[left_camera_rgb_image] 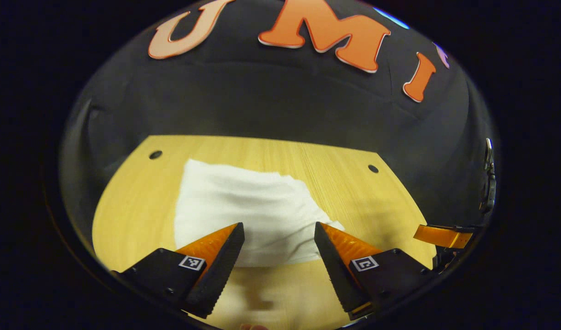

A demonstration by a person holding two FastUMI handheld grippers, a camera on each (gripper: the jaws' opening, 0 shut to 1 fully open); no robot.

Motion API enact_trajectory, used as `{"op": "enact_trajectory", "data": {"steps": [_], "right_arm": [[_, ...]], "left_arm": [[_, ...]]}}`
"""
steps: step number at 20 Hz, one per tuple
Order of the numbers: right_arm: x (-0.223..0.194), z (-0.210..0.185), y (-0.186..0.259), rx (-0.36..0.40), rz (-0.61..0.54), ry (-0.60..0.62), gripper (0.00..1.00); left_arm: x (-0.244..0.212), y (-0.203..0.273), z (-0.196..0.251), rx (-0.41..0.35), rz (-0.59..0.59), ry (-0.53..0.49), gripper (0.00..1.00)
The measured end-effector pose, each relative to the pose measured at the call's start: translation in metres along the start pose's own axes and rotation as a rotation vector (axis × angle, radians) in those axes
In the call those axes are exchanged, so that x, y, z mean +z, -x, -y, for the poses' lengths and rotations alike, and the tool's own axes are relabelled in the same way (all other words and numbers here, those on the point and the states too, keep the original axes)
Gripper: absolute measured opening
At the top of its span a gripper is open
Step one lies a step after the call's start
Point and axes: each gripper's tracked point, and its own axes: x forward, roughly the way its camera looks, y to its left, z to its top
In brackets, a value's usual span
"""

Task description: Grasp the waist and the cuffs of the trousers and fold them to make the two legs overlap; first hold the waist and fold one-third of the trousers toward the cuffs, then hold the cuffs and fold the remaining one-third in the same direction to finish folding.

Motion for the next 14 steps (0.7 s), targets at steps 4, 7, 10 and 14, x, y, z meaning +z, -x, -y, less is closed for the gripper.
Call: {"op": "enact_trajectory", "data": {"steps": [4,7,10,14], "right_arm": [[0.049,-0.035,0.02,0.023,0.183,0.123,0.98],[0.079,-0.073,0.04,0.084,0.311,0.178,0.98],[0.099,-0.101,0.054,0.112,0.445,0.255,0.98],[0.097,-0.131,0.066,0.125,0.498,0.294,0.98]], "left_arm": [[0.043,0.045,-0.042,0.11,0.195,-0.03,1.0],[0.075,0.079,-0.078,0.172,0.322,-0.032,1.0],[0.098,0.099,-0.098,0.208,0.422,-0.05,1.0],[0.112,0.137,-0.131,0.254,0.475,-0.066,0.99]]}}
